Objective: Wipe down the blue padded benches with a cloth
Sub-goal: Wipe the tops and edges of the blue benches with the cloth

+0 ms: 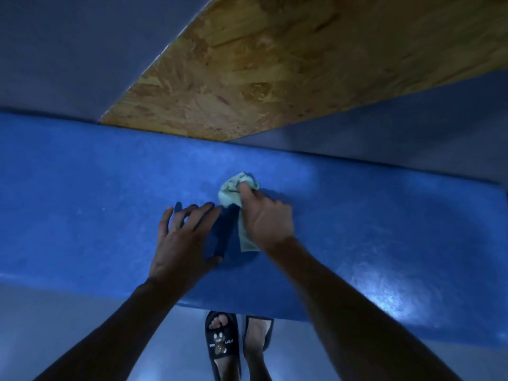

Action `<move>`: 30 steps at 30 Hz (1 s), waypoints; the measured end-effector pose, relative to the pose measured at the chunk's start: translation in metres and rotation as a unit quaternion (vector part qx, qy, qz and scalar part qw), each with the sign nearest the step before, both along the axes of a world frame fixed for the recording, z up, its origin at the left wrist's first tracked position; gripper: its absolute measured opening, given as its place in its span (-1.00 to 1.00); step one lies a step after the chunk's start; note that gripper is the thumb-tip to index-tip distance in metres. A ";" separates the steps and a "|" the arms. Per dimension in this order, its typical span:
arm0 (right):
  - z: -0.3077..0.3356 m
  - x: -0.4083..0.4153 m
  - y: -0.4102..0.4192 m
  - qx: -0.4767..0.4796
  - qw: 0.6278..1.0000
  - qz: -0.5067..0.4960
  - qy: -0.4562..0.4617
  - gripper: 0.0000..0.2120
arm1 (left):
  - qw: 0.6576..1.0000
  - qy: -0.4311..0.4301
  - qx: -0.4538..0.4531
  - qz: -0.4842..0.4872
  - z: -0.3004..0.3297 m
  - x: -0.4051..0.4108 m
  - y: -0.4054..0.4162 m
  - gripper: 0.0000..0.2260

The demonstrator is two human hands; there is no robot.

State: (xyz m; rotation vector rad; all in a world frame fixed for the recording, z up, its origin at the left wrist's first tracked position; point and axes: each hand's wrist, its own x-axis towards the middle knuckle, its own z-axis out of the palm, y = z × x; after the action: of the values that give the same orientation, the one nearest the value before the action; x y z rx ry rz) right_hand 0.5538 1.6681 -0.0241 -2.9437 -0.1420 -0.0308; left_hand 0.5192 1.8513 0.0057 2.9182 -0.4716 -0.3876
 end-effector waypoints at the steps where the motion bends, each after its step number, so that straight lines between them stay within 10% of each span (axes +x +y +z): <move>1: -0.002 0.002 -0.020 -0.006 0.999 0.016 -0.027 -0.55 | 1.000 -0.001 0.004 -0.009 0.002 0.004 -0.001 -0.02; 11: 0.022 0.027 -0.157 -0.025 0.948 -0.303 0.089 -0.53 | 0.999 -0.002 0.027 -0.029 -0.005 0.021 -0.005 0.03; 20: 0.025 0.077 -0.042 -0.089 0.992 -0.012 0.090 -0.61 | 1.000 -0.006 0.011 -0.026 -0.005 0.023 -0.002 0.00; 30: 0.035 0.038 -0.168 -0.055 0.959 -0.258 0.101 -0.77 | 1.000 -0.005 0.013 -0.022 -0.006 0.022 -0.001 -0.02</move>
State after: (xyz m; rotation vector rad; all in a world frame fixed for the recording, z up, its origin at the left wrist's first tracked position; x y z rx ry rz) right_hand 0.5922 1.4996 0.0112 -2.9791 0.6735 0.2070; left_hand 0.5408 1.8506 -0.0002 2.9400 -0.5374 -0.3875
